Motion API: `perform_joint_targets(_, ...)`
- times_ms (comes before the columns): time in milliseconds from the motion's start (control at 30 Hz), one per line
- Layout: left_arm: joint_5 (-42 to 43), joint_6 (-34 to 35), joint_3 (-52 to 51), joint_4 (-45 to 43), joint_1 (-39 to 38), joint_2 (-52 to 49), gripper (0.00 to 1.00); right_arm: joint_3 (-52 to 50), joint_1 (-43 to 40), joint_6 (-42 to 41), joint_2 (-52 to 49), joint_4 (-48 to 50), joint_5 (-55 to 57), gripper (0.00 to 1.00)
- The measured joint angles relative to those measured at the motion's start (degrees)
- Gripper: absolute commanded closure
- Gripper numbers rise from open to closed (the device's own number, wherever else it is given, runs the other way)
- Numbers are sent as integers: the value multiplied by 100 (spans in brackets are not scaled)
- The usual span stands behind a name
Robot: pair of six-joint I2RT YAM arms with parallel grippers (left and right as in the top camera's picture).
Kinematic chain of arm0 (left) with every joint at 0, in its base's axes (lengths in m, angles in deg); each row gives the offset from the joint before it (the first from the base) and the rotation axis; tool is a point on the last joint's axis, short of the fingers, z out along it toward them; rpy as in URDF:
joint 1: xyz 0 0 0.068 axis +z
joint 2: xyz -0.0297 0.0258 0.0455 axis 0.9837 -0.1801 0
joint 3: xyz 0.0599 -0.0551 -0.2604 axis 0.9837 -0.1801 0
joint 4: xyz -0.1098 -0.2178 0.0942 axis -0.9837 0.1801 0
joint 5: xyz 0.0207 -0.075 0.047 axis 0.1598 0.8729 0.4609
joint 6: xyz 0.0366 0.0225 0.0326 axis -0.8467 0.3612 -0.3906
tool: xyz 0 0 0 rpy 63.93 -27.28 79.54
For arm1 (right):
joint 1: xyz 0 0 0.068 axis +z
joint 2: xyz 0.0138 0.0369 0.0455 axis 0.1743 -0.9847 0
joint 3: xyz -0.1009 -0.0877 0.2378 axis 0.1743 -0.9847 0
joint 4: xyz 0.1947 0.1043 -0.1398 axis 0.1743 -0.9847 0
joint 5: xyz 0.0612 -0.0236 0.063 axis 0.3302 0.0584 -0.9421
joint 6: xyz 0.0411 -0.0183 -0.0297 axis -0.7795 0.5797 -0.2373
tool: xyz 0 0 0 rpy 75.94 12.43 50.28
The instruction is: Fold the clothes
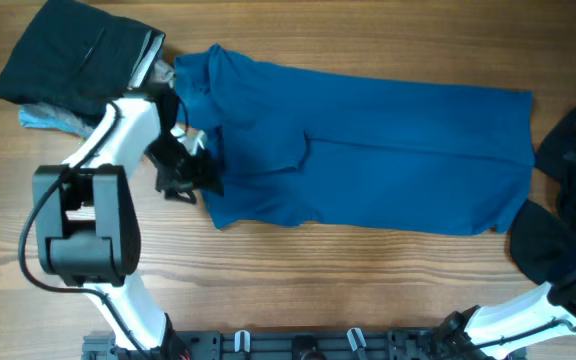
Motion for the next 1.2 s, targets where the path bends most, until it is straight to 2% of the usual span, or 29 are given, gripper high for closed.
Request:
perform_joint_targets(100,103,0,-326,-166,-138,0,42,0,0,2,0,-9,66,51)
perform_joint_targets(133,125,0,-450,-341,-184,0,50,0,-2,11,0,-7,85,51)
perform_joint_targets(167,131,0,-546,-468,-229,0,69,0,-4,17,0,-7,87,51)
perform_joint_targets(233,153,2,-684,-664,-306,0,96,0,-4,17,0,-7,105,51)
perform_joint_targets(433,190,-22,-713,-623,-404,0,96,0,-4,20,0,17,109,50)
perform_joint_targets(567,256,101,-385,-664,-216,0,96,0,-4,17,0,22,109,50)
perform_joint_targets(667,295,413,-35,-1331,48,0,96,0,-4,20,0,44,129,49)
perform_joint_targets(767,330,748,24,-2240,188,0,87,0,-4,20,0,61,131,48)
perform_joint_targets(800,334,828,26,-2437,190,0,87,0,-4,20,0,61,129,47)
perform_joint_targets(867,339,938,37,-2677,153,0,96,0,-4,17,0,70,131,47)
perform_joint_targets(1033,490,1075,37,-2511,-92,0,94,0,-4,20,0,74,131,46)
perform_joint_targets(1067,535,1082,39,-2396,-140,0,81,0,-4,20,0,76,131,46)
perform_joint_targets(1100,579,1082,39,-2260,-181,0,80,0,-4,20,0,76,129,46)
perform_joint_targets(1167,605,1067,39,-2035,-205,0,81,0,-4,20,0,76,129,46)
perform_joint_targets(1200,619,1034,39,-1847,-201,0,87,0,-4,20,0,76,129,46)
